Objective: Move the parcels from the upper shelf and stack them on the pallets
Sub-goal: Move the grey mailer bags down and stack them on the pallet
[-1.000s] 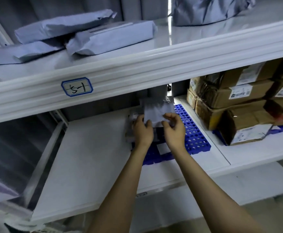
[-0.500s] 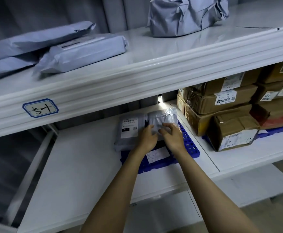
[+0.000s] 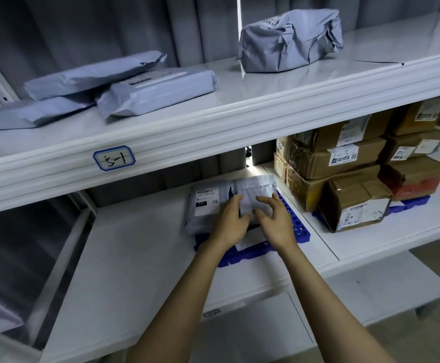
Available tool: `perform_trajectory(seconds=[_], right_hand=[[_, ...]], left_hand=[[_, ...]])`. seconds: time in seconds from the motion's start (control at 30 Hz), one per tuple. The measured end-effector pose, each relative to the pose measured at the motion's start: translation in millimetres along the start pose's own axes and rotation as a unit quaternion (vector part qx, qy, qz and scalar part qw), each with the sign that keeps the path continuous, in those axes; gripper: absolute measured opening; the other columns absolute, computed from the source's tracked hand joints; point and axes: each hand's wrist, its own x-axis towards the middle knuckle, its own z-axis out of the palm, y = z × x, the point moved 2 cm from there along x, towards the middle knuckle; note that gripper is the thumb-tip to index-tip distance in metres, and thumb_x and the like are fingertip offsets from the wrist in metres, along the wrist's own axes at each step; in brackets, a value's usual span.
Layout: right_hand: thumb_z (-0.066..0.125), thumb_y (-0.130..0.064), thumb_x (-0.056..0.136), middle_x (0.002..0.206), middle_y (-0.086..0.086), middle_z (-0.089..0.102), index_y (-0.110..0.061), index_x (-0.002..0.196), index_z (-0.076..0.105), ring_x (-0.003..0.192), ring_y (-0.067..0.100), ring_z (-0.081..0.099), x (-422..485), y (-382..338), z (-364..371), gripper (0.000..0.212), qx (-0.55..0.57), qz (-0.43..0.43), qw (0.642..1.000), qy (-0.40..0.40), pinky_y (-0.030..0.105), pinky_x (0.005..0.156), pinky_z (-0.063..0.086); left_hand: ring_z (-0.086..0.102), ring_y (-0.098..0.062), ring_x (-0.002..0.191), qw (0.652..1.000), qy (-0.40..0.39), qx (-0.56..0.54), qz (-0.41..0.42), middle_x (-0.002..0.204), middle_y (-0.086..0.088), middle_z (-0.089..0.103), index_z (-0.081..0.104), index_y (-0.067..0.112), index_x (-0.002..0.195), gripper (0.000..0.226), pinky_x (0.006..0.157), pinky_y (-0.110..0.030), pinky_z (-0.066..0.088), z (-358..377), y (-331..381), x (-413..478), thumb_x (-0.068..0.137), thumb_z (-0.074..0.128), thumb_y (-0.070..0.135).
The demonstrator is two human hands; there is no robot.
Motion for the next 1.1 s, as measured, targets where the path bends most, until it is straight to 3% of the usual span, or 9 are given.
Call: perform_trajectory(seconds=[0.13, 0.3, 0.4, 0.53, 0.63, 0.7, 0.9, 0.97, 1.1], right_hand=[[0.057, -0.022, 0.087, 0.153, 0.008, 0.034, -0.018, 0.128, 0.059, 0.14, 0.021, 0.032, -20, -27, -17, 0.041, -0.013, -0.05, 0.998, 0.047, 0.031, 0.105, 0.031], [0.062, -0.009, 0.085, 0.141, 0.005, 0.047, -0.014, 0.127, 0.056, 0.133, 0.019, 0.041, -58, -58, -47, 0.044, -0.026, -0.139, 0.98, 0.14, 0.023, 0.102, 0.031], [0.061, -0.009, 0.084, 0.144, 0.004, 0.044, -0.015, 0.125, 0.056, 0.132, 0.015, 0.041, -79, -83, -70, 0.042, -0.027, -0.184, 0.958, 0.218, 0.033, 0.107, 0.036], [0.057, -0.009, 0.081, 0.138, 0.003, 0.05, -0.011, 0.113, 0.061, 0.129, 0.01, 0.042, -105, -134, -92, 0.033, -0.026, -0.278, 0.906, 0.317, 0.014, 0.103, 0.03], [0.056, -0.009, 0.08, 0.133, 0.003, 0.053, -0.01, 0.107, 0.062, 0.125, 0.011, 0.045, -117, -168, -99, 0.028, -0.02, -0.337, 0.875, 0.348, 0.031, 0.104, 0.038], [0.056, -0.008, 0.08, 0.132, 0.002, 0.053, -0.011, 0.106, 0.063, 0.124, 0.012, 0.046, -118, -188, -101, 0.027, -0.018, -0.361, 0.866, 0.346, 0.034, 0.101, 0.04], [0.052, -0.02, 0.078, 0.131, 0.002, 0.053, -0.013, 0.106, 0.062, 0.123, 0.015, 0.045, -94, -247, -82, 0.03, -0.076, -0.392, 0.871, 0.287, 0.003, 0.095, 0.023], [0.054, -0.02, 0.077, 0.13, 0.001, 0.053, -0.014, 0.106, 0.061, 0.123, 0.015, 0.045, -83, -264, -69, 0.03, -0.105, -0.4, 0.875, 0.253, 0.008, 0.096, 0.025], [0.052, -0.026, 0.075, 0.121, 0.002, 0.058, -0.014, 0.11, 0.061, 0.116, 0.022, 0.052, -55, -294, -48, 0.038, -0.131, -0.381, 0.897, 0.182, 0.03, 0.092, 0.039]], left_hand=[[0.052, -0.025, 0.12, 0.994, 0.052, 0.054, 0.083, 0.134, -0.007, 0.055, 0.045, 0.014, 0.136, 0.045, 0.097, -0.045, 0.048, -17, 31, -22, 0.092, 0.054, 0.014], [0.051, -0.025, 0.123, 0.978, 0.057, 0.107, 0.167, 0.134, -0.006, 0.055, 0.045, 0.016, 0.137, 0.045, 0.098, -0.045, 0.046, -30, 71, -61, 0.093, 0.053, 0.02], [0.049, -0.023, 0.121, 0.967, 0.052, 0.128, 0.214, 0.134, -0.002, 0.054, 0.047, 0.018, 0.133, 0.039, 0.096, -0.044, 0.046, -40, 97, -90, 0.094, 0.052, 0.025], [0.052, -0.018, 0.119, 0.943, 0.06, 0.144, 0.293, 0.132, 0.004, 0.056, 0.048, 0.025, 0.132, 0.038, 0.093, -0.041, 0.049, -60, 136, -123, 0.095, 0.05, 0.029], [0.055, -0.017, 0.114, 0.922, 0.099, 0.151, 0.343, 0.125, 0.004, 0.06, 0.049, 0.025, 0.129, 0.035, 0.088, -0.038, 0.049, -82, 164, -143, 0.095, 0.049, 0.028], [0.053, -0.018, 0.117, 0.907, 0.135, 0.165, 0.364, 0.128, 0.004, 0.058, 0.048, 0.023, 0.13, 0.035, 0.089, -0.037, 0.047, -99, 177, -153, 0.096, 0.048, 0.027], [0.047, -0.017, 0.119, 0.874, 0.241, 0.212, 0.366, 0.129, 0.003, 0.056, 0.05, 0.019, 0.128, 0.034, 0.092, -0.03, 0.038, -163, 181, -156, 0.095, 0.049, 0.026], [0.045, -0.018, 0.121, 0.867, 0.272, 0.233, 0.347, 0.13, 0.001, 0.055, 0.051, 0.017, 0.128, 0.035, 0.093, -0.029, 0.036, -187, 176, -148, 0.094, 0.051, 0.025], [0.041, -0.024, 0.125, 0.871, 0.32, 0.277, 0.25, 0.134, -0.005, 0.052, 0.05, 0.012, 0.132, 0.041, 0.097, -0.033, 0.036, -236, 152, -129, 0.093, 0.049, 0.026]])
